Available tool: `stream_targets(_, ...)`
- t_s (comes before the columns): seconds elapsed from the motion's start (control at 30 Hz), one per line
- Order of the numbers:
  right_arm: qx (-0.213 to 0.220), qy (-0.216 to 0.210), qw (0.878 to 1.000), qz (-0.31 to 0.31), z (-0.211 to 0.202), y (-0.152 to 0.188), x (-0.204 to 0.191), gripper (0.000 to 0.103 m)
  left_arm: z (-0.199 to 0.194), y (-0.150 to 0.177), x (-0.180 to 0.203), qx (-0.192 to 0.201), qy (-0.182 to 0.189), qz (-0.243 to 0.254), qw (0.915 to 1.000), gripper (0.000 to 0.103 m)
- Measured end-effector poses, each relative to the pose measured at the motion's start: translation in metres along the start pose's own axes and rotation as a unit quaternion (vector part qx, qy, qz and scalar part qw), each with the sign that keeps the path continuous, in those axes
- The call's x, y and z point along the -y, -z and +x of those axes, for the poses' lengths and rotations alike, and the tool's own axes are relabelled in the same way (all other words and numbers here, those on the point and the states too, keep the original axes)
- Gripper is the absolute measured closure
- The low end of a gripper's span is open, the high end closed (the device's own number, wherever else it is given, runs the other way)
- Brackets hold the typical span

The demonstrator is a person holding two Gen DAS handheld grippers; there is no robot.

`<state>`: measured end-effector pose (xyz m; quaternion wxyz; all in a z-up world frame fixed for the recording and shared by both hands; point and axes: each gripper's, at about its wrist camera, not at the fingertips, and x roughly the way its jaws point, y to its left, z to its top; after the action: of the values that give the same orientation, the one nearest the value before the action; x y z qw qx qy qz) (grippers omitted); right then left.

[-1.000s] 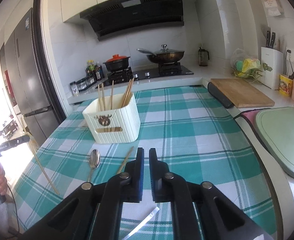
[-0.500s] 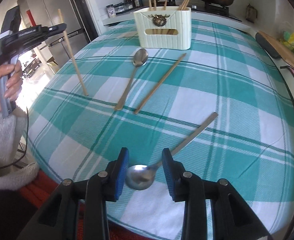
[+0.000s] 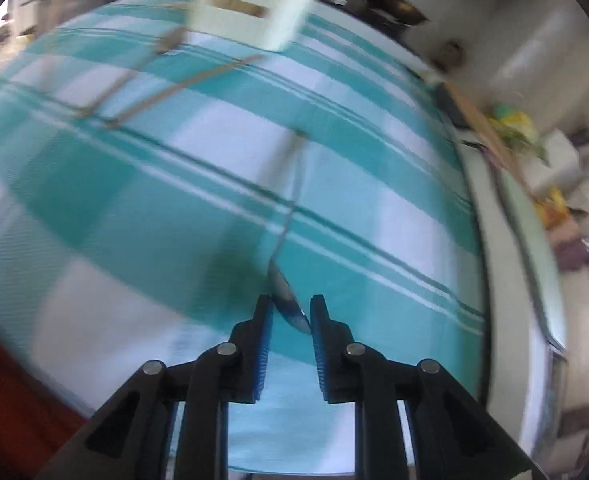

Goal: Organize utensils

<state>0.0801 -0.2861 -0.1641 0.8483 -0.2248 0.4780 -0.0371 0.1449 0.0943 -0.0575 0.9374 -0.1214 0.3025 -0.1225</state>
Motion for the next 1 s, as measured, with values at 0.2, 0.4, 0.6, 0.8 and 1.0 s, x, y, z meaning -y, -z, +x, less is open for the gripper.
stream_targets(0.2, 0.01, -0.023, 0.99, 0.136, -0.004, 0.01, 0.051, 0.079, 0.005, 0.0, 0.005, -0.006, -0.002, 0.006, 1.0, 0.098)
stream_targets(0.4, 0.007, -0.068, 0.977, 0.202, 0.002, 0.02, 0.075, 0.079, 0.006, 0.002, 0.008, -0.009, -0.005, 0.013, 0.9999, 0.098)
stream_targets(0.6, -0.076, -0.003, 0.993, 0.086, 0.035, 0.017, 0.073, 0.079, 0.011, 0.003, 0.007, -0.013, -0.004, 0.005, 0.9999, 0.098)
stream_targets(0.8, 0.006, -0.097, 0.993, 0.074, 0.044, -0.041, 0.033, 0.078, 0.014, 0.003, 0.013, -0.015, -0.001, 0.014, 0.9998, 0.098)
stream_targets(1.0, 0.11, -0.293, 0.944, 0.102, 0.028, -0.105, 0.003, 0.082, 0.009, 0.002, 0.005, -0.016, -0.005, -0.002, 0.9999, 0.098)
